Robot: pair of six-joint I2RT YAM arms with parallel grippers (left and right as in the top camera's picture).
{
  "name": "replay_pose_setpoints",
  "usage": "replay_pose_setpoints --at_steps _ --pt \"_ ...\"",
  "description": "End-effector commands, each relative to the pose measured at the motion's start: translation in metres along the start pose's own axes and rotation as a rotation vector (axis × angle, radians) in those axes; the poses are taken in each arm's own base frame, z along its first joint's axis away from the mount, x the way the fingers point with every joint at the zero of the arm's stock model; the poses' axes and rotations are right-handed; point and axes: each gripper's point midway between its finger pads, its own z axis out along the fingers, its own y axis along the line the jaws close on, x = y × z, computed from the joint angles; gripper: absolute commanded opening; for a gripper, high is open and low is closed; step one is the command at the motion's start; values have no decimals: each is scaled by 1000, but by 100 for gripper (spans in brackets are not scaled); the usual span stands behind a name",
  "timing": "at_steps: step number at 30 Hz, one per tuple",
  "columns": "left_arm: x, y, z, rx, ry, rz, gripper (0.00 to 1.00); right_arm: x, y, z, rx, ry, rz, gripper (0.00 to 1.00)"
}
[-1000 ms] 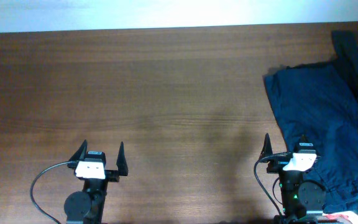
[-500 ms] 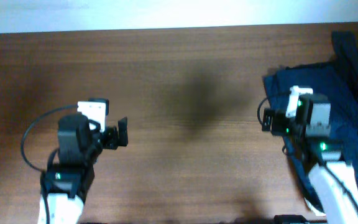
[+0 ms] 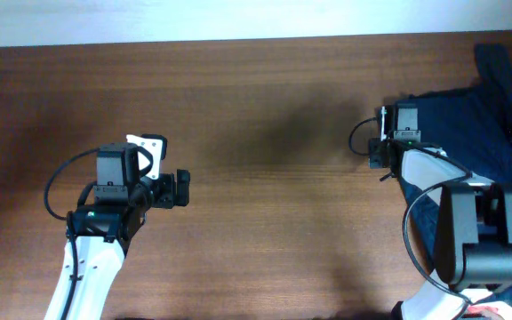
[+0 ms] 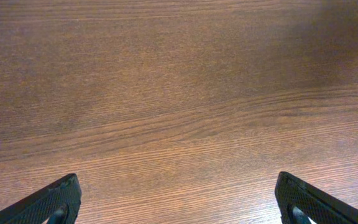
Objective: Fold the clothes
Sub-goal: 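Reach the right gripper into the clothing pile and grasp the navy shorts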
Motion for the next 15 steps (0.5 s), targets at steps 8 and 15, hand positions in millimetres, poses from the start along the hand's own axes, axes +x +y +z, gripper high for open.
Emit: replay_pose_setpoints --at_steps 8,15 --pt "-9 -2 -3 15 -22 -3 99 -64 -19 -39 67 -140 62 4" --pt "-11 -2 -3 15 -30 -2 99 -212 101 -178 -371 -613 13 5"
